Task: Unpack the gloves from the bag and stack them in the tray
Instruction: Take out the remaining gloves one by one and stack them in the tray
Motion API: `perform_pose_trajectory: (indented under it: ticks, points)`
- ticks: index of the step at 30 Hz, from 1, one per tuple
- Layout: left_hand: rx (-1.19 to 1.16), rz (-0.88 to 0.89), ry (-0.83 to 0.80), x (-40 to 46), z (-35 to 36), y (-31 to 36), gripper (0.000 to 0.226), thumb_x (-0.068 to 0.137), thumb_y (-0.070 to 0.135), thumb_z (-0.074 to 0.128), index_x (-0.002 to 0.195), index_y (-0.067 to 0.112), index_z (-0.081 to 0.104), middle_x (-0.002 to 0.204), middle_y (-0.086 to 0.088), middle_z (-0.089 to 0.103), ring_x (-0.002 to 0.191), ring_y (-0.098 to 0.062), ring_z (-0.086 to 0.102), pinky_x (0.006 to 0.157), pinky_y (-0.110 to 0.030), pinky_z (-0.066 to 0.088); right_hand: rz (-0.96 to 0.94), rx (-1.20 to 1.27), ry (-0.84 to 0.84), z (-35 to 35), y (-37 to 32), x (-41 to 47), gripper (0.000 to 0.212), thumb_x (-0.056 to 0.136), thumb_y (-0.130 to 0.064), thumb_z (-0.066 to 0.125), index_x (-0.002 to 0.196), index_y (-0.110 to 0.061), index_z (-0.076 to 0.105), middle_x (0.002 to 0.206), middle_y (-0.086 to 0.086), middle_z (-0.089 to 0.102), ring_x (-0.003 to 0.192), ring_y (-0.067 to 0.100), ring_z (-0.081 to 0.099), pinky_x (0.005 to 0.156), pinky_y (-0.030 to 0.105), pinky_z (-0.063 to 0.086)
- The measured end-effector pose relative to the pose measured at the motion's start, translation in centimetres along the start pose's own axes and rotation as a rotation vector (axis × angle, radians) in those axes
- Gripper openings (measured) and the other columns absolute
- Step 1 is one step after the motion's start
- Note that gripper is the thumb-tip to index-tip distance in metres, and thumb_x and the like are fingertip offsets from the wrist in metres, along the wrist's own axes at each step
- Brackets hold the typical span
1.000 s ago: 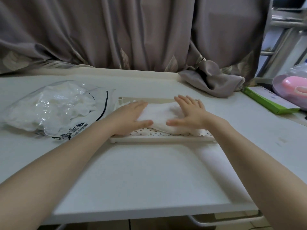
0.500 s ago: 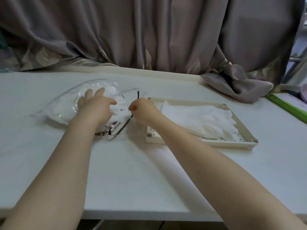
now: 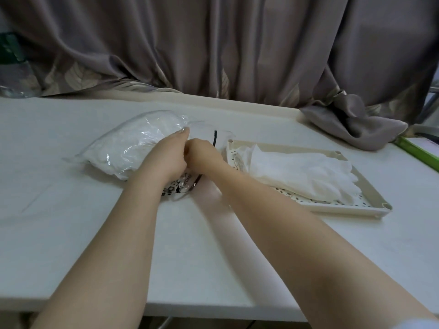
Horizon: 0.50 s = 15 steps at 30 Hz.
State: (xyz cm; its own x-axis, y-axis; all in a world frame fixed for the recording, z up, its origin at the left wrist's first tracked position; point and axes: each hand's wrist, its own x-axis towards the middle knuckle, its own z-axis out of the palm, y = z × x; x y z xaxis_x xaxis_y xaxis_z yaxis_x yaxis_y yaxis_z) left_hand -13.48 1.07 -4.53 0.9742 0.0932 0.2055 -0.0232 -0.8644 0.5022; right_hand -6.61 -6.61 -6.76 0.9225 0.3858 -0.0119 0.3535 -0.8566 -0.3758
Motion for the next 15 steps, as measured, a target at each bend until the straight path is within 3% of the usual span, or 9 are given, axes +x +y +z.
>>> perform_pose_trajectory:
  ticks: [3, 5, 6, 8, 10, 12, 15]
  points:
    - [-0.028, -0.002, -0.081, 0.2, 0.5, -0.4, 0.076, 0.081, 0.007, 0.060, 0.146, 0.013, 0.020, 0.148, 0.000, 0.031, 0.133, -0.022, 0.034, 0.098, -0.030, 0.034, -0.038, -0.074, 0.006, -0.8, 0.1, 0.4, 0.013, 0.087, -0.011, 0.048, 0.088, -0.010, 0.061, 0.084, 0.005, 0.062, 0.079, 0.024, 0.057, 0.060, 0.027, 0.040]
    - [0.006, 0.006, -0.107, 0.2, 0.8, -0.5, 0.075, 0.068, 0.018, 0.075, 0.129, 0.009, 0.032, 0.123, -0.002, 0.043, 0.119, -0.027, 0.042, 0.084, -0.033, 0.040, -0.083, -0.022, -0.007, -2.3, 0.2, -0.1, 0.014, 0.089, -0.013, 0.052, 0.076, -0.010, 0.056, 0.077, 0.005, 0.058, 0.077, 0.022, 0.054, 0.062, 0.030, 0.044]
    - [0.039, 0.008, -0.103, 0.4, 1.1, -0.6, 0.082, 0.063, 0.022, 0.079, 0.127, 0.008, 0.031, 0.121, -0.003, 0.042, 0.118, -0.027, 0.040, 0.083, -0.034, 0.040, -0.093, 0.069, -0.006, -3.3, 0.4, -0.8, 0.018, 0.090, -0.015, 0.055, 0.072, -0.011, 0.054, 0.075, 0.004, 0.057, 0.076, 0.020, 0.054, 0.069, 0.033, 0.046]
    - [0.099, 0.006, -0.092, 0.9, 1.7, -1.1, 0.103, 0.062, 0.028, 0.082, 0.141, 0.008, 0.019, 0.144, -0.006, 0.029, 0.133, -0.028, 0.027, 0.101, -0.036, 0.035, -0.095, 0.292, 0.043, -5.3, 1.1, -2.3, 0.024, 0.088, -0.016, 0.060, 0.066, -0.016, 0.050, 0.069, 0.000, 0.053, 0.071, 0.018, 0.052, 0.070, 0.032, 0.048]
    - [0.129, -0.011, -0.065, 1.3, 2.2, -1.3, 0.109, 0.068, 0.030, 0.079, 0.148, 0.010, 0.007, 0.157, -0.004, 0.009, 0.142, -0.027, 0.011, 0.113, -0.037, 0.022, -0.111, 0.527, 0.059, -6.7, 2.3, -3.6, 0.023, 0.088, -0.012, 0.059, 0.068, -0.016, 0.050, 0.073, 0.001, 0.052, 0.071, 0.017, 0.050, 0.069, 0.030, 0.043]
    - [0.145, -0.010, -0.018, 1.5, 2.6, -1.4, 0.096, 0.075, 0.028, 0.074, 0.147, 0.010, 0.014, 0.157, -0.006, 0.011, 0.143, -0.026, 0.013, 0.114, -0.037, 0.020, -0.126, 0.776, 0.036, -7.6, 3.7, -4.7, 0.021, 0.091, -0.009, 0.052, 0.071, -0.015, 0.052, 0.079, 0.003, 0.056, 0.080, 0.017, 0.053, 0.077, 0.030, 0.041]
    - [0.162, 0.012, 0.087, 1.7, 2.9, -1.8, 0.058, 0.084, 0.022, 0.065, 0.134, 0.008, 0.039, 0.143, -0.009, 0.038, 0.131, -0.029, 0.033, 0.104, -0.039, 0.032, -0.093, 1.242, 0.048, -8.7, 5.3, -5.9, 0.027, 0.092, -0.009, 0.038, 0.072, -0.010, 0.055, 0.077, 0.007, 0.065, 0.080, 0.021, 0.063, 0.084, 0.035, 0.044]
